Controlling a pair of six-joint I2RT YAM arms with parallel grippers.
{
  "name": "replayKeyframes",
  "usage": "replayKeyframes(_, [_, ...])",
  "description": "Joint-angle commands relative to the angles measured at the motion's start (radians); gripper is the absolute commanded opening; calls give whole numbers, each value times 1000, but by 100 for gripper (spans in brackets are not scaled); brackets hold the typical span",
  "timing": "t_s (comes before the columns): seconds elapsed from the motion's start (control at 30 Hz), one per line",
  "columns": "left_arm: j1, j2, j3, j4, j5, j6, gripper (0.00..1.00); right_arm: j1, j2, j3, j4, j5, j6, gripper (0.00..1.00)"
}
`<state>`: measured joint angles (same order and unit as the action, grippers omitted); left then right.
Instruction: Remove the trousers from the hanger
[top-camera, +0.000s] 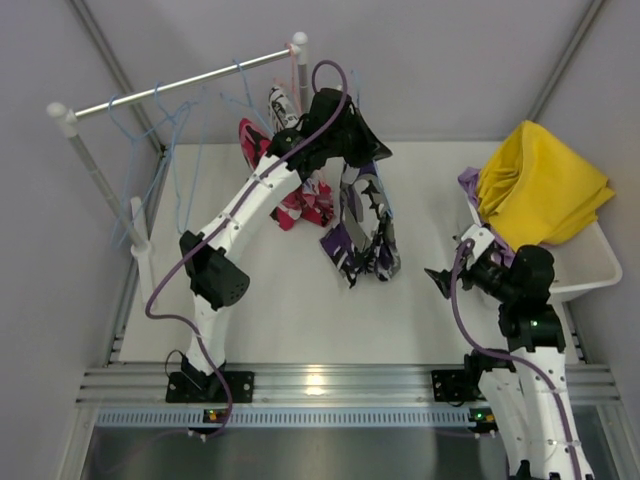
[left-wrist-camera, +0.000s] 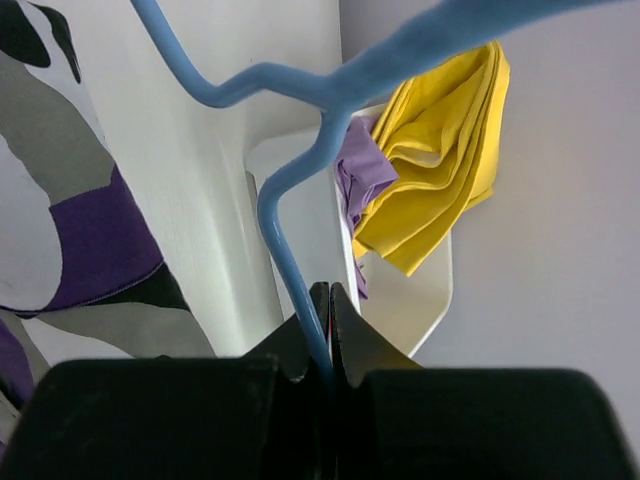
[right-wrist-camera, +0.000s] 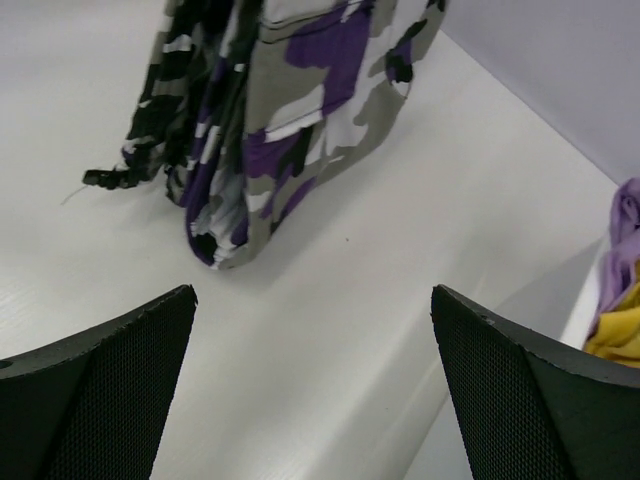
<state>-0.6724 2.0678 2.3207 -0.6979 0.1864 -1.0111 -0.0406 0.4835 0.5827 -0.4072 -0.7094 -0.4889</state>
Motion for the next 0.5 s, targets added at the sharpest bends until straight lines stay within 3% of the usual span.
replayKeyframes(0.0, [-4,-44,81,209,53,-127,0,30,52,-14,69,-113,20,100])
replayKeyframes(0.1, [-3,-41,94,225,61,-161,0,74,86,-49,253,-96,223,99])
replayKeyframes(0.17, [-3,-43,92,247,77,-187,0,119,107,-72,330,-6,286,100])
replayKeyframes(0.3, [-3,-49,88,285,107,-219,0,252,135,-150,441,174,280,100])
replayKeyframes(0.47, [-3,-60,86,328,154,-271,0,307,223,-164,490,271,320,100])
